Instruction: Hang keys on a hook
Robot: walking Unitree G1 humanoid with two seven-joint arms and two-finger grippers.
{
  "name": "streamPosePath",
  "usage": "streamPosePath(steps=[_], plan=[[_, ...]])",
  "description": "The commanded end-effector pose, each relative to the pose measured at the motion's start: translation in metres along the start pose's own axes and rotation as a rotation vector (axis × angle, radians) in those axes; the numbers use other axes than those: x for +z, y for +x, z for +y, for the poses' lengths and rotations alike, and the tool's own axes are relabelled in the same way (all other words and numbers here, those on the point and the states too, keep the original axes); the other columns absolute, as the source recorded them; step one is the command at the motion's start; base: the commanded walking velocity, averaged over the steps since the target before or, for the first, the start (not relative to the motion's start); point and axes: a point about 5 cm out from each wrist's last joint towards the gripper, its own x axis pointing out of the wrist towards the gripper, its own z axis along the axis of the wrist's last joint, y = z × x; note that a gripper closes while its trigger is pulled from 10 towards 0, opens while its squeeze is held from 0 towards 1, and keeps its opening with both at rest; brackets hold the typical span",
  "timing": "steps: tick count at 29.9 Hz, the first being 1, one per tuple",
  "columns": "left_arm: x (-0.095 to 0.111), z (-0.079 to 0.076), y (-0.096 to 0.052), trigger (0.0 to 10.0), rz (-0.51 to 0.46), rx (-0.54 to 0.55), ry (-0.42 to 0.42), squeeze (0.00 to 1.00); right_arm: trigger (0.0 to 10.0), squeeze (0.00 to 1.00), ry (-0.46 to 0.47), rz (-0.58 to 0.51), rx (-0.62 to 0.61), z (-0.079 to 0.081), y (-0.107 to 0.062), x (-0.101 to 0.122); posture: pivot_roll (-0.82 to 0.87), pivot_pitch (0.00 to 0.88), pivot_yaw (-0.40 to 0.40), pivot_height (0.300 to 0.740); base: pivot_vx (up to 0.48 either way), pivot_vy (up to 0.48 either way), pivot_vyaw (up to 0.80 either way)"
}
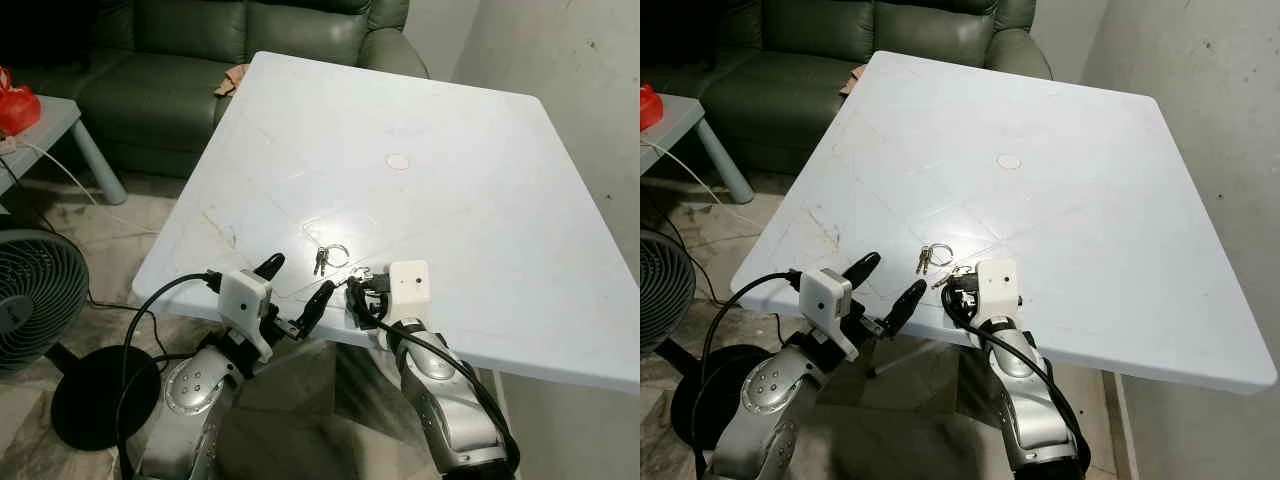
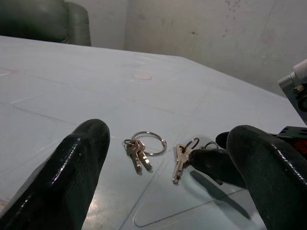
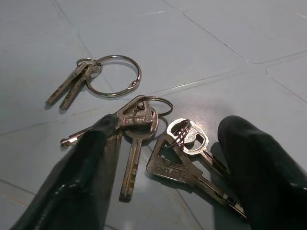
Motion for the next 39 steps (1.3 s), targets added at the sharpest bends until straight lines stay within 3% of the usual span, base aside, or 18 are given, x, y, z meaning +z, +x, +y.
streamPosePath(steps=[1,39], plan=[[0.0017,-0.0011,-0.0014,10.0,0.000,-0.002,0.008,0.00,0.0,0.00,0.014,0.007,-0.017,-0.0016,0.0005,-0.0008,0.09,0.146,-0.097,0.740,0.000,0.000,0.00],[0.0035,0.0031,-0.0002,10.0,0.010,0.002,0.026,0.00,0.0,0.00,0.020,-0.009,-0.034,-0.0058,-0.0028,-0.0041,0.09,0.149,-0.077,0.740,0.000,0.000,0.00]])
